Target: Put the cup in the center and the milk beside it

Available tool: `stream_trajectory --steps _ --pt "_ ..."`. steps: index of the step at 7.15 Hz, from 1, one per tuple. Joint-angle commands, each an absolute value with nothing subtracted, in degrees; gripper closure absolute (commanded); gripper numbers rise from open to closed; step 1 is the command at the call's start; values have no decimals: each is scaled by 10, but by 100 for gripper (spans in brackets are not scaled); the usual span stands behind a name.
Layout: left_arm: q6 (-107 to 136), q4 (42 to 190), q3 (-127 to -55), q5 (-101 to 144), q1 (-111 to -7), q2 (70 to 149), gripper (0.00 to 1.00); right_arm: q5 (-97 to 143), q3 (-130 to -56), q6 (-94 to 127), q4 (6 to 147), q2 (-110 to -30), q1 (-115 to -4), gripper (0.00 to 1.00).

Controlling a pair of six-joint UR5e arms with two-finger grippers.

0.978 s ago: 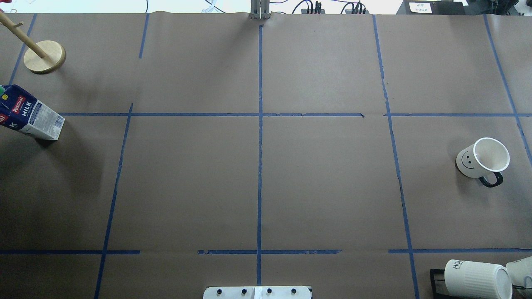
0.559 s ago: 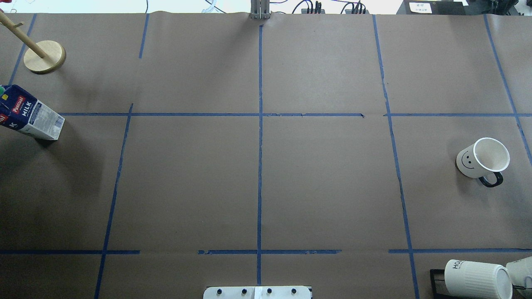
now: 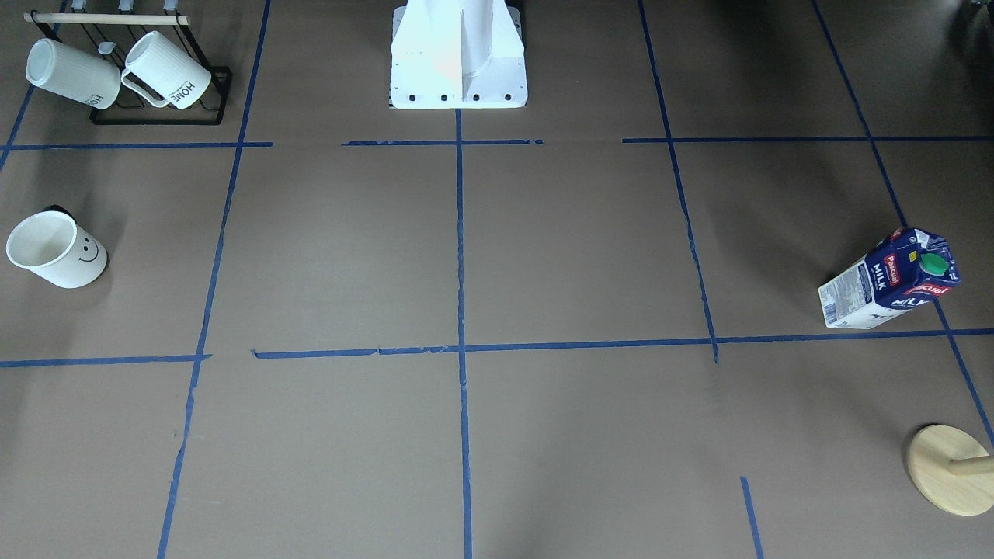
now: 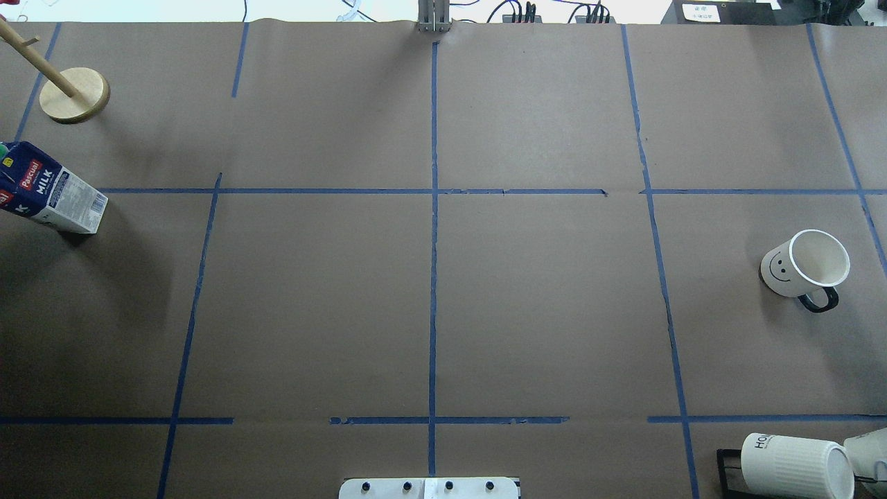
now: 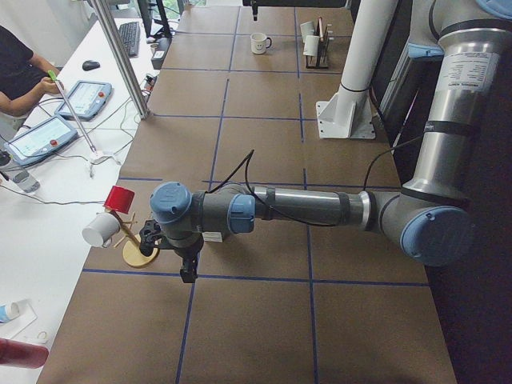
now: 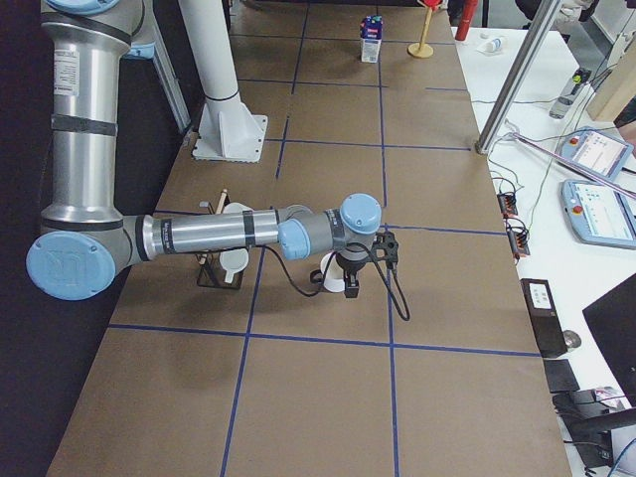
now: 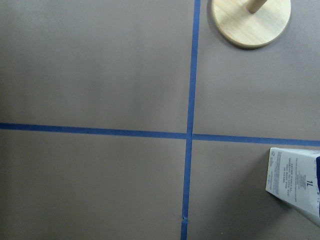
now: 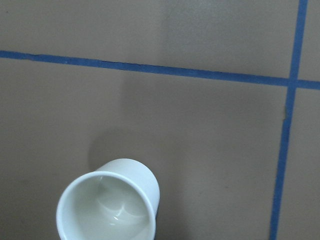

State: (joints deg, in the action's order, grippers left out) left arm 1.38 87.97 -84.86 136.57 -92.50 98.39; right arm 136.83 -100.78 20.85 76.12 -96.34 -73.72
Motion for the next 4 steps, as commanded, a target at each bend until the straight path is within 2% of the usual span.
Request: stream_trajectory --steps 1,4 --pt "17 884 -849 1366 -924 985 0 1339 -999 316 673 -984 -694 6" --pt "18 884 -850 1367 -924 986 0 1304 -959 317 670 -971 -641 6"
